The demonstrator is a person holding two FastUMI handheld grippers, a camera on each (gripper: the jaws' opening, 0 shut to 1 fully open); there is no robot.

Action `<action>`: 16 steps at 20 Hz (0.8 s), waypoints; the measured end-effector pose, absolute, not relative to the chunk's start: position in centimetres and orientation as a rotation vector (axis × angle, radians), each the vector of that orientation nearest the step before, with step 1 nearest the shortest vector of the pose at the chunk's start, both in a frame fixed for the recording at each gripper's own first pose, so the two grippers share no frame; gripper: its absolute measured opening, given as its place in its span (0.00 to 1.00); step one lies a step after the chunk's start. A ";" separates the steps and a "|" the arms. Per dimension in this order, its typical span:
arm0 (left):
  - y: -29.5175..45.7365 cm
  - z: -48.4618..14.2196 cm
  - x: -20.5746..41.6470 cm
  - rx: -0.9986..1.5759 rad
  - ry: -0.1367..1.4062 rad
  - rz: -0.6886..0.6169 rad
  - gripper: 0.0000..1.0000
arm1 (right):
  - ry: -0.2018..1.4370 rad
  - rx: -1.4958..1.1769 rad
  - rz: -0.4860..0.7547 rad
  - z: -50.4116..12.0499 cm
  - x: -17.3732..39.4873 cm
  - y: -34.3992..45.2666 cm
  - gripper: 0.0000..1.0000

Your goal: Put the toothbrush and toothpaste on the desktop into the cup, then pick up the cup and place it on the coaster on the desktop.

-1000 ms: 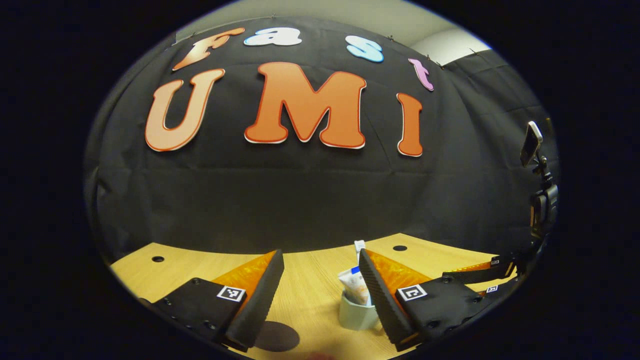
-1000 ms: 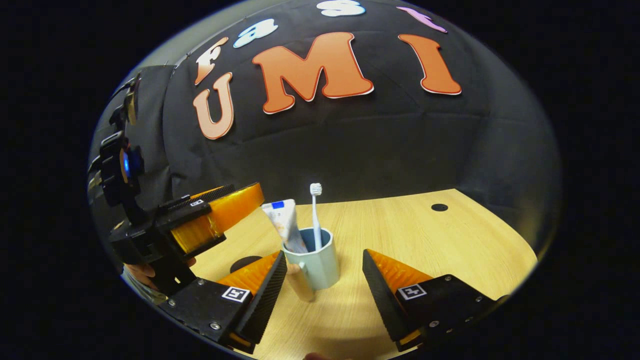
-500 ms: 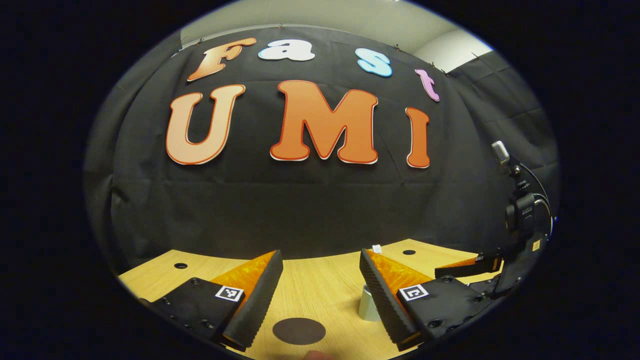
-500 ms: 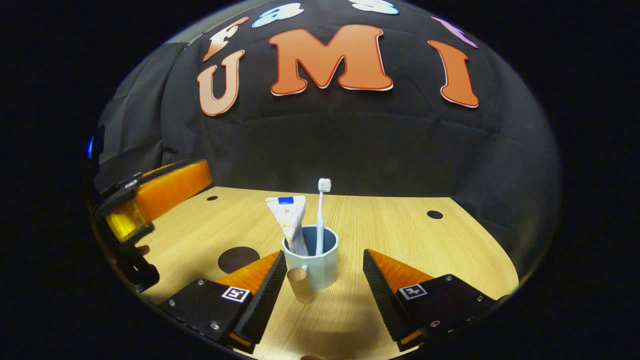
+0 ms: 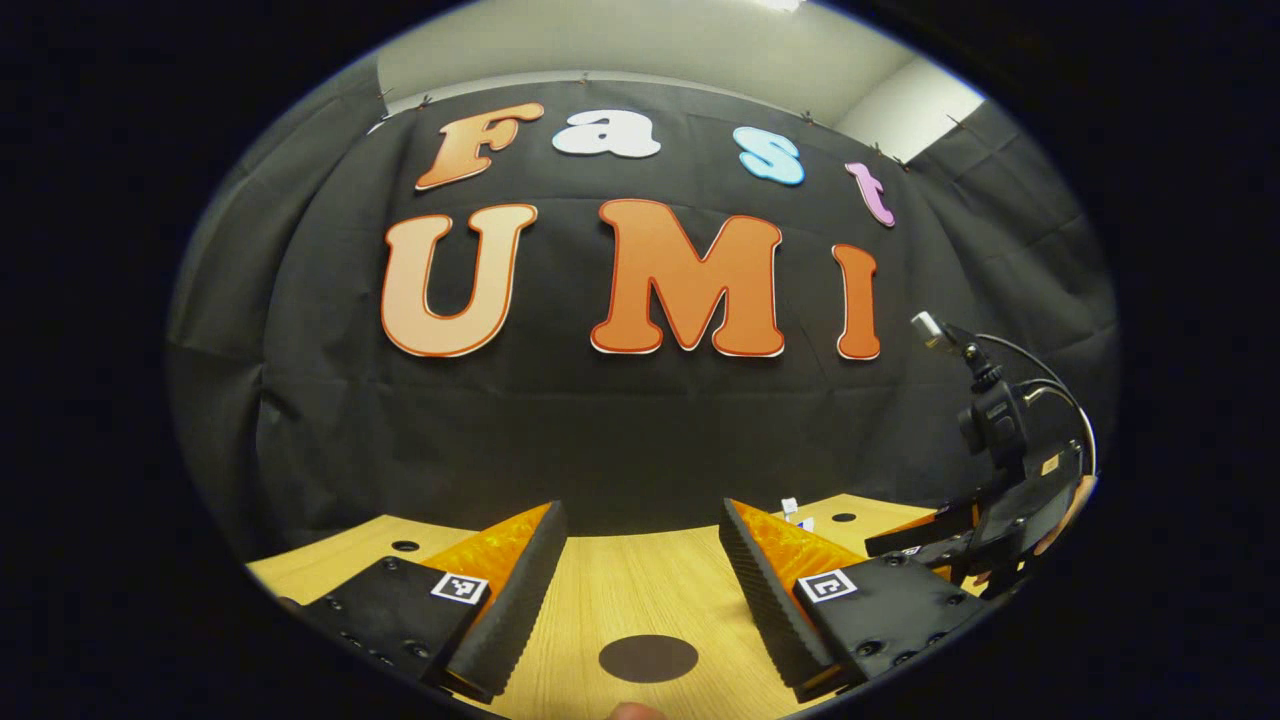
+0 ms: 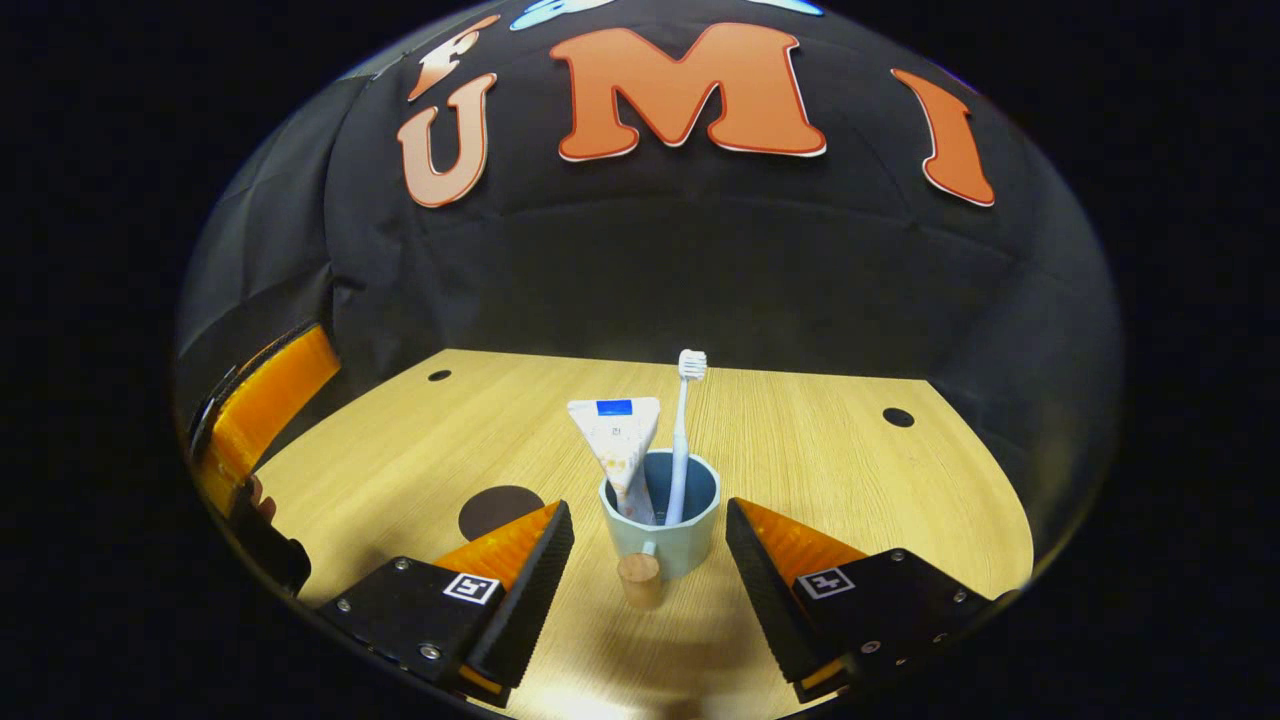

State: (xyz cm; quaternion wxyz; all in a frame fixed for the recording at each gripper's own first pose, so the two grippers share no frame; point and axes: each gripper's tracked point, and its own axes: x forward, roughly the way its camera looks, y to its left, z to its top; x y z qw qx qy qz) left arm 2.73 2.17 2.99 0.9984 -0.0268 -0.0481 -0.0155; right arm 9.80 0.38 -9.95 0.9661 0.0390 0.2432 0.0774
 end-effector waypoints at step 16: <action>4.7 -1.1 1.7 -0.159 -0.018 -0.003 0.97 | 0.880 0.009 0.112 -15.8 10.5 0.7 0.87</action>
